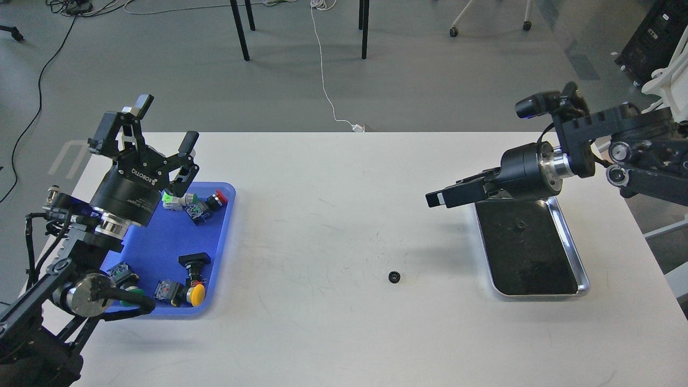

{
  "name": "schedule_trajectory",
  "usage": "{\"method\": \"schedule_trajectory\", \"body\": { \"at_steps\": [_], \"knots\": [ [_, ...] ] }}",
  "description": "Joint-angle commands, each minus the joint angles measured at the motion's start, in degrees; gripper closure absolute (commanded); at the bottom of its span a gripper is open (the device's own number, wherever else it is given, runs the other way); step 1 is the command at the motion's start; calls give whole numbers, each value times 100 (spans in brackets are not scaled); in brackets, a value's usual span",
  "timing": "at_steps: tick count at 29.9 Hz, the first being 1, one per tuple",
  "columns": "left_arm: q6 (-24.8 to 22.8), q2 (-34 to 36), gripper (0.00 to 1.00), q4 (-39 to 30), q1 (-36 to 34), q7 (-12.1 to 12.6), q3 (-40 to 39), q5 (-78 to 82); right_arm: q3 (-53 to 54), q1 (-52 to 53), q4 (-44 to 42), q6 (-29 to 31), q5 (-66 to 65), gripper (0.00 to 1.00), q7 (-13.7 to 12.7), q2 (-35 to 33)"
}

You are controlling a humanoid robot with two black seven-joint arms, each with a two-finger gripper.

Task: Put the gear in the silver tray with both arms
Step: 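Reach the right gripper down and grasp the second black gear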

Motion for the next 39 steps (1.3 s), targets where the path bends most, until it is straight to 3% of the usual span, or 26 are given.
{"method": "schedule_trajectory", "body": {
  "at_steps": [1,10,21,27,31,36,39],
  "knots": [
    [20,0,2,-29,64,5,-11,19,-313,93,-285,-77,-362,1,-1,802],
    [64,0,2,-29,116,13,-46,37,-1605,-47,-610,-1473,-776,3,-1,1867],
    [47,-9,2,-29,240,84,-99,37,-2115,-566,-857,-2282,-776,14,-1,2342],
    [47,-9,2,-29,248,84,-99,37,-2160,-566,-857,-2336,-785,24,-1,2430],
    [47,-9,2,-29,283,84,-99,37,-2168,-566,-857,-2345,-785,40,-1,2483],
    [20,-9,2,-29,310,84,-99,37,-2283,-566,-848,-2345,-776,41,-1,2509],
    [12,-9,2,-29,327,84,-99,37,-2309,-566,-848,-2345,-776,48,-1,2509]
  ]
}}
